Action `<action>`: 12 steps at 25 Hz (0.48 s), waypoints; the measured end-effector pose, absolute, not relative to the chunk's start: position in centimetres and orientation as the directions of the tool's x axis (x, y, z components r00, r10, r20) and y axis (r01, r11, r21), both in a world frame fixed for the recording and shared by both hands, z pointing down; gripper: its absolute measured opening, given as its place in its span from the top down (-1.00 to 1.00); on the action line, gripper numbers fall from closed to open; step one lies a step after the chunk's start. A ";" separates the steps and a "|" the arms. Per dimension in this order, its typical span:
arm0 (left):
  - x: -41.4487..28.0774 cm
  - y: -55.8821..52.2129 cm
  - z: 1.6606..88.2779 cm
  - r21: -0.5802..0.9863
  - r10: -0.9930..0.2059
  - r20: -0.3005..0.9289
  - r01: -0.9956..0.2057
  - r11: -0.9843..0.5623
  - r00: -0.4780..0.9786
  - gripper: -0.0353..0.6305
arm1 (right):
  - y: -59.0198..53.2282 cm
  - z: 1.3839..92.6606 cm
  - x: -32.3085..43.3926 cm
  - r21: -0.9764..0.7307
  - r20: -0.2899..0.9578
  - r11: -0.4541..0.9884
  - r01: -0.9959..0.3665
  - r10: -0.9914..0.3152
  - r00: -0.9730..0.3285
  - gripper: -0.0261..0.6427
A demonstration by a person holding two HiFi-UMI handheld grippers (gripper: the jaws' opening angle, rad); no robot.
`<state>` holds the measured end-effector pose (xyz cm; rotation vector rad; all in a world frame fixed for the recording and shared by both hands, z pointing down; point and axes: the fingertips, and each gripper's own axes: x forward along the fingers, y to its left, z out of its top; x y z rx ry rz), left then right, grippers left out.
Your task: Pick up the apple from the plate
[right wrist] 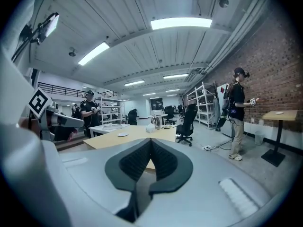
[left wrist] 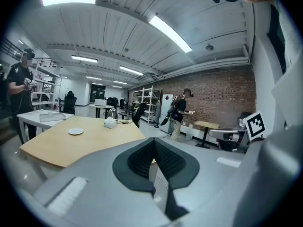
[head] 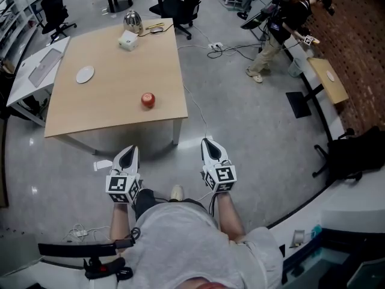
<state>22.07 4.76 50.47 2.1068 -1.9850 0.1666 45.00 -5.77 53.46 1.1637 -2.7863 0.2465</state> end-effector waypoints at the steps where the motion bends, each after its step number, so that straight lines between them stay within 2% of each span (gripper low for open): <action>1: 22.2 4.8 50.5 0.095 -0.967 0.247 -0.994 -0.047 0.069 0.83 | -5.8 53.5 45.1 -0.107 0.164 0.693 -0.713 -0.695 -0.700 0.90; 12: 23.3 4.6 50.3 0.085 -0.965 0.251 -0.995 -0.061 0.080 0.83 | -5.9 53.4 46.4 -0.103 0.158 0.687 -0.719 -0.702 -0.694 0.90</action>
